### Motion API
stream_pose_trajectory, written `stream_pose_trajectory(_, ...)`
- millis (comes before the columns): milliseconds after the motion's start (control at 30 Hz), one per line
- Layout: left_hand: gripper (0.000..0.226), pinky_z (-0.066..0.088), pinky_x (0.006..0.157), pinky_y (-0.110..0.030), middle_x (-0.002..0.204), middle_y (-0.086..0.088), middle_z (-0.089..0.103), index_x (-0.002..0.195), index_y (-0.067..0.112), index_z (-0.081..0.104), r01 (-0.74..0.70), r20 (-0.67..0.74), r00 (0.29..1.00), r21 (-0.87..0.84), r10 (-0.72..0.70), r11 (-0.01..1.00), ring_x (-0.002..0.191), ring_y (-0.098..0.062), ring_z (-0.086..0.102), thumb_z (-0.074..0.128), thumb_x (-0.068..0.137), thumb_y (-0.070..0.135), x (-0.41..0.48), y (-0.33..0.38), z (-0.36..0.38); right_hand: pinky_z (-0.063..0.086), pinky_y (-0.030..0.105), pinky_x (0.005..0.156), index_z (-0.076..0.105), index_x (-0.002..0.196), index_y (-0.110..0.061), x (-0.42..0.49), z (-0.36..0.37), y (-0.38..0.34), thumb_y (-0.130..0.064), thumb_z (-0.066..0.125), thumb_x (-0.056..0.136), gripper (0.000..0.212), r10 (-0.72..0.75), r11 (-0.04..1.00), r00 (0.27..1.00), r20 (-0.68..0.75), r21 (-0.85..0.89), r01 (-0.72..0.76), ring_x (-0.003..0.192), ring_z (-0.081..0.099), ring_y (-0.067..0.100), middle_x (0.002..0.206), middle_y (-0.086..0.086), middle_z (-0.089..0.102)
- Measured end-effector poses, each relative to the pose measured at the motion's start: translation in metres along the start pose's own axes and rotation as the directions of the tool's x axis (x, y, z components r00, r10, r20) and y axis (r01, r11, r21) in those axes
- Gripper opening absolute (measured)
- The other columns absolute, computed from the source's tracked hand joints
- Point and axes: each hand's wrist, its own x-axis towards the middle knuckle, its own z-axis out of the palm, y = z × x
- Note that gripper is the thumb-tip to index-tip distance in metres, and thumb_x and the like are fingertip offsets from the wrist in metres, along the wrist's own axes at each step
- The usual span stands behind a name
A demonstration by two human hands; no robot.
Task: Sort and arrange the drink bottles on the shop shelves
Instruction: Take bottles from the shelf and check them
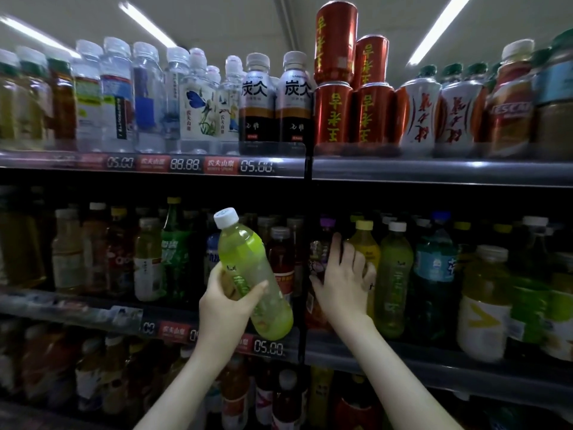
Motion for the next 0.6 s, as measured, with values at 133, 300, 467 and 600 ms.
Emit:
stream_pose_trajectory(133, 0.058, 0.051, 0.084, -0.023, 0.109, 0.012, 0.065, 0.126, 0.027, 0.052, 0.035, 0.039, 0.999, 0.011, -0.036, 0.999, 0.101, -0.002, 0.061, 0.08, 0.075, 0.022, 0.0, 0.001, 0.005, 0.026, 0.048, 0.098, 0.049, 0.135, -0.004, -0.002, 0.0, 0.007, -0.043, 0.089, 0.053, 0.1, -0.082, 0.997, 0.996, 0.016, 0.002, 0.082, 0.116, 0.037, 0.031, 0.133, 0.013, 0.041)
stream_pose_trajectory(300, 0.071, 0.047, 0.08, -0.008, 0.109, 0.025, 0.063, 0.132, 0.035, 0.046, -0.111, 0.14, 0.986, 0.123, 0.094, 0.986, 0.103, 0.012, 0.057, 0.081, 0.07, 0.032, -0.015, 0.008, 0.018, 0.027, 0.024, 0.108, 0.026, 0.149, -0.038, -0.006, -0.052, 0.012, -0.043, 0.066, 0.086, 0.075, -0.201, 0.621, 0.909, 0.366, 0.765, -0.171, 0.136, 0.027, 0.005, 0.148, -0.007, 0.034)
stream_pose_trajectory(467, 0.076, 0.049, 0.074, -0.009, 0.102, 0.03, 0.063, 0.12, 0.061, 0.035, -0.378, 0.38, 0.88, 0.203, 0.283, 0.903, 0.092, 0.009, 0.061, 0.08, 0.076, 0.019, -0.024, 0.028, 0.05, 0.049, 0.015, 0.079, 0.056, 0.118, -0.037, -0.013, -0.093, 0.026, -0.033, 0.078, 0.075, 0.049, -0.25, 0.382, 0.825, 0.506, 0.835, -0.396, 0.102, 0.063, -0.003, 0.108, -0.024, 0.067)
stream_pose_trajectory(600, 0.079, 0.052, 0.086, -0.027, 0.114, 0.017, 0.064, 0.131, 0.06, 0.026, -0.468, 0.591, 0.759, 0.201, 0.274, 0.86, 0.105, 0.0, 0.06, 0.074, 0.08, 0.024, -0.017, 0.045, 0.079, 0.049, 0.013, 0.068, 0.065, 0.099, -0.026, -0.019, -0.107, 0.058, -0.017, 0.077, 0.078, 0.026, -0.005, 0.399, 0.897, 0.442, 0.823, -0.404, 0.083, 0.067, -0.001, 0.089, -0.02, 0.072)
